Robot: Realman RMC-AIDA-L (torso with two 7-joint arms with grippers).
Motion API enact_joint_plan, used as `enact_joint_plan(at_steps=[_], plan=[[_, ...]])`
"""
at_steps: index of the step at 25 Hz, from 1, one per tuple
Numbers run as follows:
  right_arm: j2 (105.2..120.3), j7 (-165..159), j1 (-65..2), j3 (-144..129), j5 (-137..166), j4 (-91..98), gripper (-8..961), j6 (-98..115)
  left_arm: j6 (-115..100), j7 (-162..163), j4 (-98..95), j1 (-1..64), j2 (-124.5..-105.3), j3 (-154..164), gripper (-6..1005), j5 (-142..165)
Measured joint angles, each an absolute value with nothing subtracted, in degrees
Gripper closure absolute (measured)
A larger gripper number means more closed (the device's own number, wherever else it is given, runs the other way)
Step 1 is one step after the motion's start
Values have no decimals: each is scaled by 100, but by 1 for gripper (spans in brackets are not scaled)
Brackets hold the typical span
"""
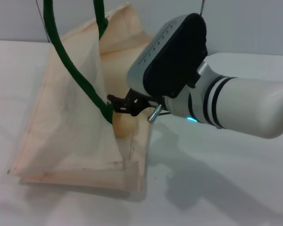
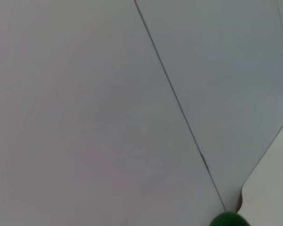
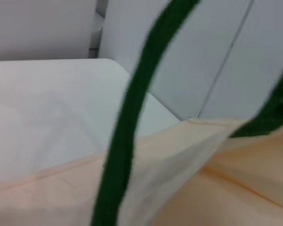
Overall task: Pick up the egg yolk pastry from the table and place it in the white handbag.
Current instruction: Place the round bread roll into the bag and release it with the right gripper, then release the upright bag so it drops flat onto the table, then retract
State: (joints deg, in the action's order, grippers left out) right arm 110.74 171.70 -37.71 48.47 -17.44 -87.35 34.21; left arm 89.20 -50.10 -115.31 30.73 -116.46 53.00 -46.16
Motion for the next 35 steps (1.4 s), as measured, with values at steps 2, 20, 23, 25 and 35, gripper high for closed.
enact_joint_plan(at_steps=[2, 20, 23, 25, 35], plan=[[11078, 17168, -3694, 4978, -1637, -8743, 180, 3532, 8920, -5010, -11531, 3069, -11646, 5300, 877, -4560], [11093, 17175, -2853, 6144, -911, -9089, 177, 4046, 8699, -4983, -11493, 2997, -11663, 5155, 877, -4522], [11097, 17176, -2840, 6215, -910, -9091, 178, 4049, 8674, -4996, -11453, 2997, -11663, 5155, 812, -4518], [11105, 17177, -2829, 6262, -908, -9081, 178, 4052, 8638, -5007, -11416, 2997, -11664, 5156, 747, -4517], [11118, 17177, -2801, 6397, -905, -9045, 179, 4122, 8574, -5053, -11254, 3000, -11659, 5219, 547, -4499]])
